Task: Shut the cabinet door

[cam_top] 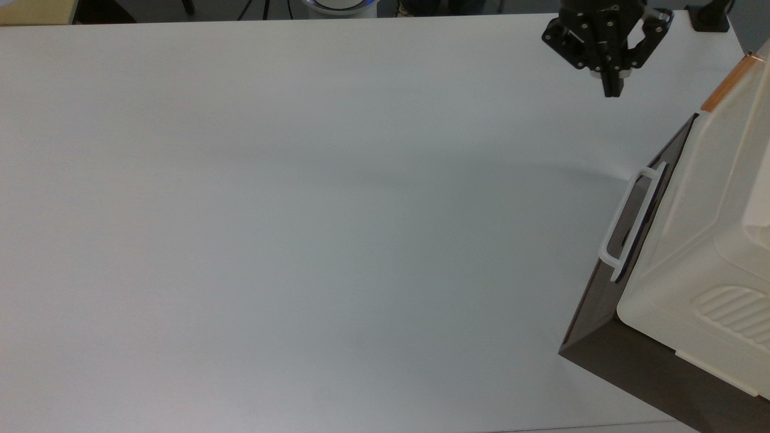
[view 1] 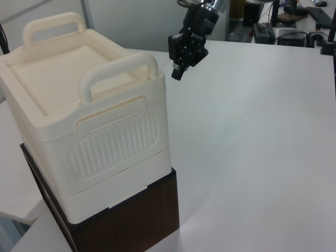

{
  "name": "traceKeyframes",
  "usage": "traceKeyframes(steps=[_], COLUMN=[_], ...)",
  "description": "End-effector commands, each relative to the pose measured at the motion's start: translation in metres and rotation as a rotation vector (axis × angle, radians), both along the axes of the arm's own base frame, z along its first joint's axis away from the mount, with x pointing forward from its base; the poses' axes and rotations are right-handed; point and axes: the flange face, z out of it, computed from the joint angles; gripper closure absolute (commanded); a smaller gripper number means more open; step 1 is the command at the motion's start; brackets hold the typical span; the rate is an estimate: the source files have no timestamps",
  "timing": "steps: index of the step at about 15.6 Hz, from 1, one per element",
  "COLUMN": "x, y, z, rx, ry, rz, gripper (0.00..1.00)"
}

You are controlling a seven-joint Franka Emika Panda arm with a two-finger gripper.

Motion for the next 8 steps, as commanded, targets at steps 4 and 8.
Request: traceKeyframes(steps=[4, 8], x=[-0.008, -0.001], y=[-0.003, -0.059], z=[-0.011, -0.029], rx=[-0.179, -0.336], ry=[-0.052, 0.038], rz=[0.231, 0.408], gripper=[0.90, 0.63])
